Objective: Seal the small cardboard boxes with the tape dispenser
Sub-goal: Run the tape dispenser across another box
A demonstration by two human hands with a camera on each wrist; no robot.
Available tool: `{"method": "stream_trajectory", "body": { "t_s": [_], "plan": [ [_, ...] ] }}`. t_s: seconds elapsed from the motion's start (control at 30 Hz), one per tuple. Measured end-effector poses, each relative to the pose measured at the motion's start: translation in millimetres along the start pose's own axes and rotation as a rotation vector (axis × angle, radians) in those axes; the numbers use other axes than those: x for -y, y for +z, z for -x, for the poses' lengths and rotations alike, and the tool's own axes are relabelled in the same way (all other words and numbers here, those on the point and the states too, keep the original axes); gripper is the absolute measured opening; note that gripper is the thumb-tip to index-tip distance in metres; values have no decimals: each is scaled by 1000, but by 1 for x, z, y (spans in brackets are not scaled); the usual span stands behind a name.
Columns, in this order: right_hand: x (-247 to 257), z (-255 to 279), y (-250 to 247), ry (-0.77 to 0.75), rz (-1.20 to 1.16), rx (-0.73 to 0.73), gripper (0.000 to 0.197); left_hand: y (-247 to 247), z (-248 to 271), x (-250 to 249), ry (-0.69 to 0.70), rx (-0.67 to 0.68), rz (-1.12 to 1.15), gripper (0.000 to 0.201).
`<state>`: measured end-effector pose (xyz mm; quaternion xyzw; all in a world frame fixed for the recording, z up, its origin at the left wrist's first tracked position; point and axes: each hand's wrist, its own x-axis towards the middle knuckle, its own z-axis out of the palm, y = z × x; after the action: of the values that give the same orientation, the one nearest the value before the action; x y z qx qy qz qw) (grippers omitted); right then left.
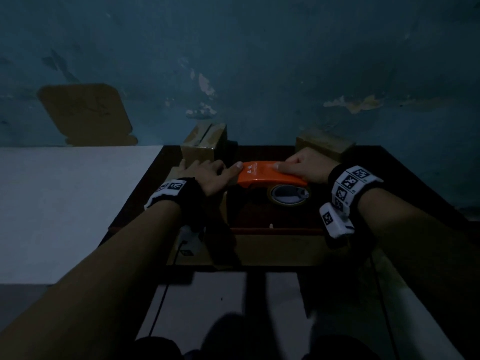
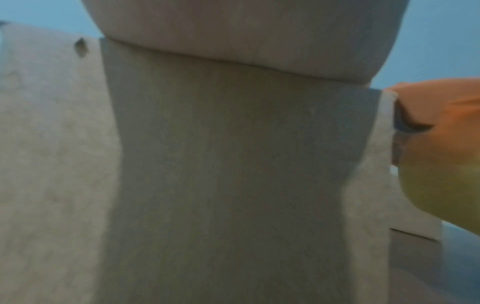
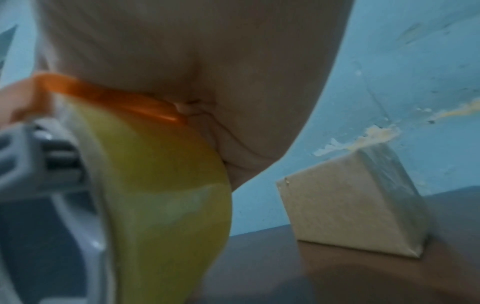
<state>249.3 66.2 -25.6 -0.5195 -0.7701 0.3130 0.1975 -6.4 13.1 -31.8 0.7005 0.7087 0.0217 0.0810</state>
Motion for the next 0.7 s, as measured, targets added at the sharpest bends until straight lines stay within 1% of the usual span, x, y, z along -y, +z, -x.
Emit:
{"method": "stream_trajectory", "body": {
  "t_s": [0.07, 0.2, 0.43, 0.57, 0.7],
  "plan": [
    [-3, 2, 2, 14, -3, 0, 54, 1, -1, 1, 10, 1, -11, 90],
    [-6, 6, 0, 42, -28, 13, 39, 2, -3, 3, 3, -6, 13, 96],
    [-13, 7, -3, 43, -33, 26, 35, 3, -6, 3, -15, 6, 22, 105],
    [-16, 6, -3, 53, -65, 47, 35, 6, -9, 5, 5, -19, 28, 96],
    [-7, 5, -5, 99, 14, 120, 36, 8, -11, 9, 11, -46, 18, 79]
  ]
}}
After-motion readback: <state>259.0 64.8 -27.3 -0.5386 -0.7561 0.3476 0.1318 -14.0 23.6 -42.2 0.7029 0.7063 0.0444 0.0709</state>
